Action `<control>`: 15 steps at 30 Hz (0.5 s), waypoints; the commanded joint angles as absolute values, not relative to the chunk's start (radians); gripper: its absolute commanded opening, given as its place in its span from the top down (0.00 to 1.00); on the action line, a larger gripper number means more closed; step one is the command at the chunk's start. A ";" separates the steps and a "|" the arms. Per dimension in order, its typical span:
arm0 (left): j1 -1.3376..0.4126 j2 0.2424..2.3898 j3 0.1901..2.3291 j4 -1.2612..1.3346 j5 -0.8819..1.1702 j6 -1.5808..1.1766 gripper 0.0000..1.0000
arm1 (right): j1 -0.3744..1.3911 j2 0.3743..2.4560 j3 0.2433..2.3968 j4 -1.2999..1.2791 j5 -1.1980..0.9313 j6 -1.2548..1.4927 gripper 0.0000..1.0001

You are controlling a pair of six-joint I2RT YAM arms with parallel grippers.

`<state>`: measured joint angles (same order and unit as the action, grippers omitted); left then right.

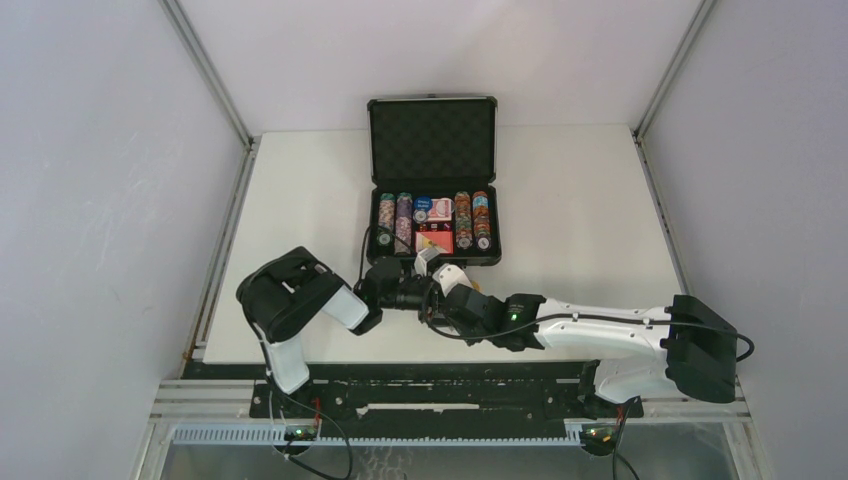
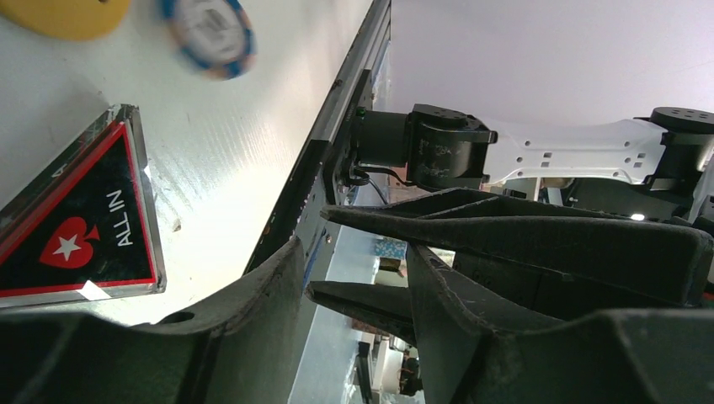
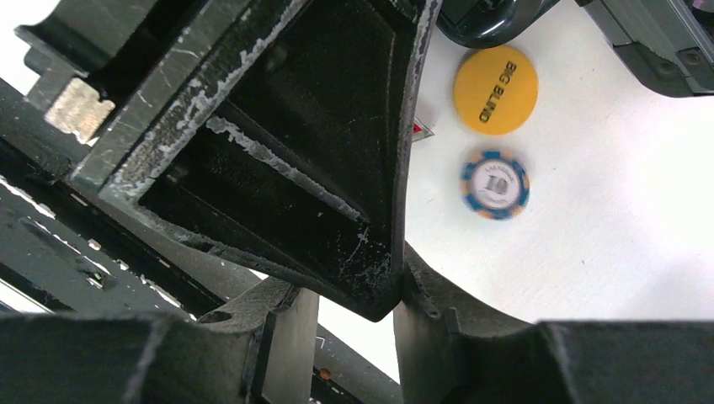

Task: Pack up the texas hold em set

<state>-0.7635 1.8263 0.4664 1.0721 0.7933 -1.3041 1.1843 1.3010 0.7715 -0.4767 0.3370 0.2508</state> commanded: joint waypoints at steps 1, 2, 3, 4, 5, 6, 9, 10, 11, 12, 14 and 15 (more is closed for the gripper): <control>-0.781 1.835 0.485 1.113 0.815 -1.302 0.47 | 1.177 1.264 0.810 -0.434 0.368 0.250 0.77; -0.781 1.835 0.484 1.114 0.813 -1.303 0.47 | 1.177 1.264 0.811 -0.435 0.369 0.250 0.77; -0.781 1.836 0.484 1.112 0.811 -1.303 0.46 | 1.176 1.264 0.810 -0.436 0.375 0.255 0.77; -0.781 1.836 0.485 1.113 0.809 -1.304 0.44 | 1.175 1.264 0.811 -0.438 0.383 0.260 0.77; -0.781 1.836 0.485 1.113 0.806 -1.303 0.42 | 1.173 1.264 0.810 -0.442 0.404 0.273 0.77; -0.782 1.835 0.484 1.113 0.803 -1.302 0.41 | 1.159 1.261 0.811 -0.448 0.425 0.291 0.77; -0.777 1.816 0.476 1.096 0.779 -1.279 0.39 | 1.068 1.240 0.810 -0.490 0.451 0.378 0.69; -0.776 1.803 0.478 1.070 0.768 -1.261 0.39 | 1.027 1.236 0.809 -0.505 0.453 0.405 0.64; -0.775 1.784 0.478 1.033 0.757 -1.234 0.39 | 0.991 1.235 0.805 -0.518 0.451 0.427 0.60; -0.773 1.762 0.482 0.987 0.739 -1.202 0.39 | 0.947 1.237 0.801 -0.527 0.435 0.439 0.56; -0.770 1.703 0.497 0.846 0.691 -1.116 0.39 | 0.863 1.248 0.790 -0.520 0.372 0.455 0.49; -0.768 1.665 0.512 0.753 0.656 -1.063 0.38 | 0.825 1.257 0.784 -0.507 0.339 0.457 0.48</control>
<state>-0.7502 1.7958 0.4931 1.0027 0.6456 -1.2675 0.9974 1.2713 0.7719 -0.5186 0.2752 0.3573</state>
